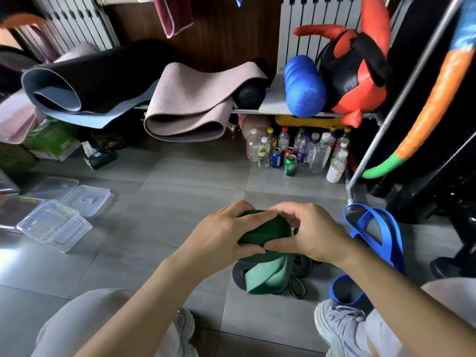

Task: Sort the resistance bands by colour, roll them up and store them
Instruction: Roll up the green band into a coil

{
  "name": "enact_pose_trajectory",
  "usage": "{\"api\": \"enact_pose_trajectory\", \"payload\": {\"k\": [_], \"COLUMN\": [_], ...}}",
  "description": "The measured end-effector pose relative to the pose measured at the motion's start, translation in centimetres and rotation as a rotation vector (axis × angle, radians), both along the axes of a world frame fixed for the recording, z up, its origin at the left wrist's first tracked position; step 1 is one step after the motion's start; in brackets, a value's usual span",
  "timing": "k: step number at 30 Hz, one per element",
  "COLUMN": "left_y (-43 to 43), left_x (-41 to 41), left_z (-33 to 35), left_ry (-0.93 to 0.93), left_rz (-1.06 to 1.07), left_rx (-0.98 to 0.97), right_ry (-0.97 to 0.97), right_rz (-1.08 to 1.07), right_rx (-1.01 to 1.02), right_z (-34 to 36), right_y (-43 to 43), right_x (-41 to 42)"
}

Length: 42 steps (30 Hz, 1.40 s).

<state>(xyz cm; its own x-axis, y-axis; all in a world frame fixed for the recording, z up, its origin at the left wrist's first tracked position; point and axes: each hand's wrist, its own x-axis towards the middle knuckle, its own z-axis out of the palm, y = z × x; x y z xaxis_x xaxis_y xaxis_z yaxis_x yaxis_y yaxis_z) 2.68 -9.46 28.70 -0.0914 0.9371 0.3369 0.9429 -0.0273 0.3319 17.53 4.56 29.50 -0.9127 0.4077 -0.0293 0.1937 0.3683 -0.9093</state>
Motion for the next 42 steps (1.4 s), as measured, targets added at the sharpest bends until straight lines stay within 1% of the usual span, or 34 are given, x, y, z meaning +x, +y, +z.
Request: {"api": "enact_pose_trajectory", "payload": {"k": [2, 4, 8, 11, 15, 17, 19, 20, 21, 22, 24, 25, 26, 27, 29, 31, 32, 35, 38, 42], "left_y": [-0.2, -0.5, -1.2, -1.4, -0.9, -0.5, -0.4, -0.4, -0.5, -0.7, -0.9, -1.0, -1.0, -0.9, -0.9, -0.8, -0.8, -0.9, -1.0, -1.1], "left_x": [-0.4, -0.8, -1.1, -0.8, 0.1, 0.3, 0.2, 0.0, -0.2, -0.3, -0.3, -0.1, 0.1, 0.2, 0.2, 0.0, -0.1, -0.1, -0.2, -0.1], "left_z": [0.2, 0.7, 1.8, 2.0, 1.7, 1.2, 1.0, 1.1, 1.4, 1.6, 1.8, 1.6, 1.2, 0.8, 0.1, -0.2, -0.1, 0.2, 0.4, 0.6], "left_ry": [-0.083, -0.244, -0.557, -0.667, -0.807, -0.861, -0.922, -0.925, -0.88, -0.754, -0.352, -0.178, -0.045, 0.054, 0.144, 0.127, 0.086, -0.157, -0.413, -0.637], "left_rz": [-0.004, 0.006, 0.091, 0.114, 0.156, 0.149, 0.123, 0.13, 0.155, 0.193, 0.222, 0.184, 0.127, 0.072, 0.017, 0.029, 0.045, 0.083, 0.121, 0.137], "left_rx": [0.03, 0.061, 0.221, 0.318, 0.388, 0.383, 0.294, 0.222, 0.142, 0.064, -0.077, -0.115, -0.129, -0.129, -0.087, -0.013, 0.013, 0.028, 0.074, 0.206], "right_ry": [0.023, 0.043, 0.151, 0.261, 0.322, 0.365, 0.373, 0.355, 0.323, 0.284, 0.187, 0.142, 0.108, 0.08, 0.055, 0.073, 0.096, 0.154, 0.144, 0.187], "right_rz": [0.003, 0.037, 0.105, 0.102, 0.085, 0.03, -0.005, -0.011, -0.015, -0.014, -0.008, -0.001, 0.003, -0.001, -0.021, -0.032, -0.028, -0.014, 0.015, 0.03], "right_rx": [-0.081, -0.145, -0.308, -0.43, -0.467, -0.49, -0.478, -0.446, -0.402, -0.349, -0.224, -0.172, -0.133, -0.106, -0.093, -0.109, -0.118, -0.171, -0.225, -0.335], "right_z": [0.3, 0.8, 0.5, 0.4, 0.3, 0.2, 0.2, 0.3, 0.3, 0.3, -0.1, -0.3, -0.6, -0.9, -1.3, -1.4, -1.4, -0.5, 0.1, -0.1], "right_y": [0.2, 0.6, 0.9, 0.7, 0.2, 0.0, -0.1, 0.0, 0.0, 0.0, -0.2, -0.3, -0.5, -0.6, -0.5, -0.4, -0.3, -0.1, 0.4, 0.7], "right_x": [-0.1, 0.0, 0.5, 0.4, 0.1, 0.0, 0.0, 0.0, 0.0, -0.1, -0.3, -0.4, -0.5, -0.5, -0.6, -0.8, -0.9, -0.7, -0.2, 0.0]}}
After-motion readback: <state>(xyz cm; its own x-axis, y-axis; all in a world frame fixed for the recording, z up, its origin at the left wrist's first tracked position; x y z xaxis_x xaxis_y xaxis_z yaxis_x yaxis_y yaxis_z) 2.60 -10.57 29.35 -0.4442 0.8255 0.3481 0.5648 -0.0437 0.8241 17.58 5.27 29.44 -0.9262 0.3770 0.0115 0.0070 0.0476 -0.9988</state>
